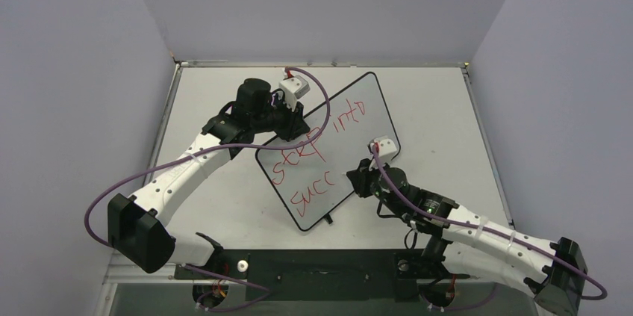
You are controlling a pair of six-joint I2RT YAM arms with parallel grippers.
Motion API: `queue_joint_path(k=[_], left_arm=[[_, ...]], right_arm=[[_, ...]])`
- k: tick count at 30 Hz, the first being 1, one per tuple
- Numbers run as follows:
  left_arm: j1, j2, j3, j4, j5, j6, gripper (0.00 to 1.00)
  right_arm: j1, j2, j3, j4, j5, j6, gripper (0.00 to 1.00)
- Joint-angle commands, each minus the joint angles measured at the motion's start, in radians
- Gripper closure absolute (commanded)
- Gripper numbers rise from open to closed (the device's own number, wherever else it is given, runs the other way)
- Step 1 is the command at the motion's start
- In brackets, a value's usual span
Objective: Write a sentence on the whiteboard
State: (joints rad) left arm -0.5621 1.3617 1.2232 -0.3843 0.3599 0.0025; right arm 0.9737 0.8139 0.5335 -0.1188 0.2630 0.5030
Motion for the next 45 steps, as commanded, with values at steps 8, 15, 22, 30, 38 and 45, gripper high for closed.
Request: queue_joint_path(k=[8,15,22,30,38,45], left_arm=[[-0.007,-0.027,0.004,0.086,-0.042,0.073,1.00],[-0.007,-0.024,0.004,0.085,-0.042,0.073,1.00],[-0.007,-0.020,0.004,0.085,-0.041,0.073,1.00],[-0.007,-0.021,0.004,0.086,-0.040,0.073,1.00],[-0.007,-0.020,0.004,0.084,-0.043,0.074,1.00],[-0.007,-0.022,0.004,0.084,-0.042,0.074,1.00]], right_arm=[[-0.007,0.066,-0.002,0.109,-0.023,0.000,1.00],[-0.006,0.102,-0.009,0.160,-0.033,0.002,1.00],[-0.006,0.125,-0.025,0.178,-0.021,0.005,1.00],[-0.008,0.145,-0.039,0.190,-0.007,0.007,1.00],[-0.019,0.142,-0.045,0.179,0.016,0.009,1.00],[-0.039,0.124,-0.042,0.152,0.044,0.000,1.00]])
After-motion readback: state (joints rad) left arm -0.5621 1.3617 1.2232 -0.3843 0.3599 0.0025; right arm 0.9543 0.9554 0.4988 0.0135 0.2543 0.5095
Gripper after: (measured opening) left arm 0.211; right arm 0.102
